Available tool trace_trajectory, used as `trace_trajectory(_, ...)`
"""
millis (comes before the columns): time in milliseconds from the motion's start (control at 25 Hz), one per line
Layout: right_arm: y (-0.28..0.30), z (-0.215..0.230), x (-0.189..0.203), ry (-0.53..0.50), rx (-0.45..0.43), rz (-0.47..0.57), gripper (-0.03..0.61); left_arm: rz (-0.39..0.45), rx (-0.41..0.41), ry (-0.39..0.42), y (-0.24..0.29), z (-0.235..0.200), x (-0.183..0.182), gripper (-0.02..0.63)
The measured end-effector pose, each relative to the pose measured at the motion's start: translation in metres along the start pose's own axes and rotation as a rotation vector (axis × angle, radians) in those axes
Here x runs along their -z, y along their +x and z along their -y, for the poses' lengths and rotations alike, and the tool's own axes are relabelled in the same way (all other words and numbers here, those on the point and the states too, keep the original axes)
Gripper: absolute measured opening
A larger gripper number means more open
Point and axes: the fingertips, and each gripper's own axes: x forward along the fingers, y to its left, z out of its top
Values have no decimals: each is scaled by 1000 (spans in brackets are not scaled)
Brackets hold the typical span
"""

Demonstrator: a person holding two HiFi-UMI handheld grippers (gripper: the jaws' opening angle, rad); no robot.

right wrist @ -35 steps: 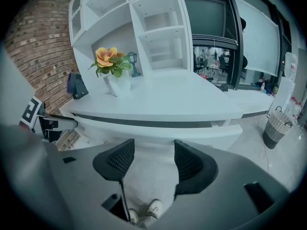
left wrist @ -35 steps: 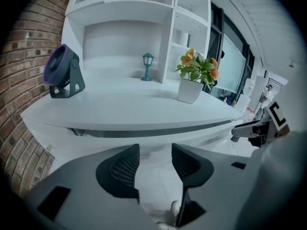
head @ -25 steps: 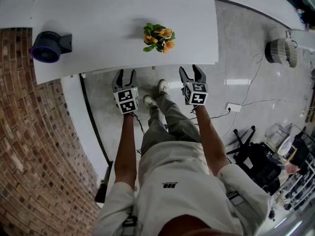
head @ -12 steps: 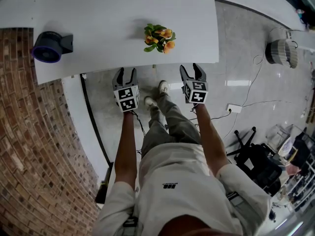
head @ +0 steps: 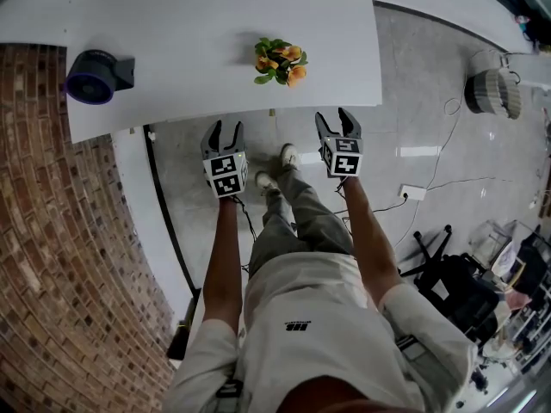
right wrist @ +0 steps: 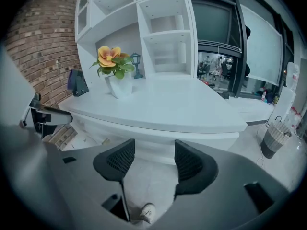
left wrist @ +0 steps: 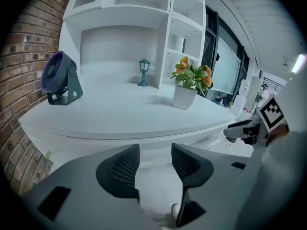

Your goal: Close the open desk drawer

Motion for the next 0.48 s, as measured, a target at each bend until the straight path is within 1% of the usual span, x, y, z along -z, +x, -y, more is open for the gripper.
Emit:
trace_trajectory(160,-30,-21,-12,-33,-31,53,258,17,10,-7,-21,8,4,222)
trace_trajectory(360,-86,-54,-35,-71,-88,155,258,122,45,0,-65,25,-22,222)
trace_trajectory(480,-122,-74,-42,-119,-111,193,247,172,66,17,-97,37,-30,222)
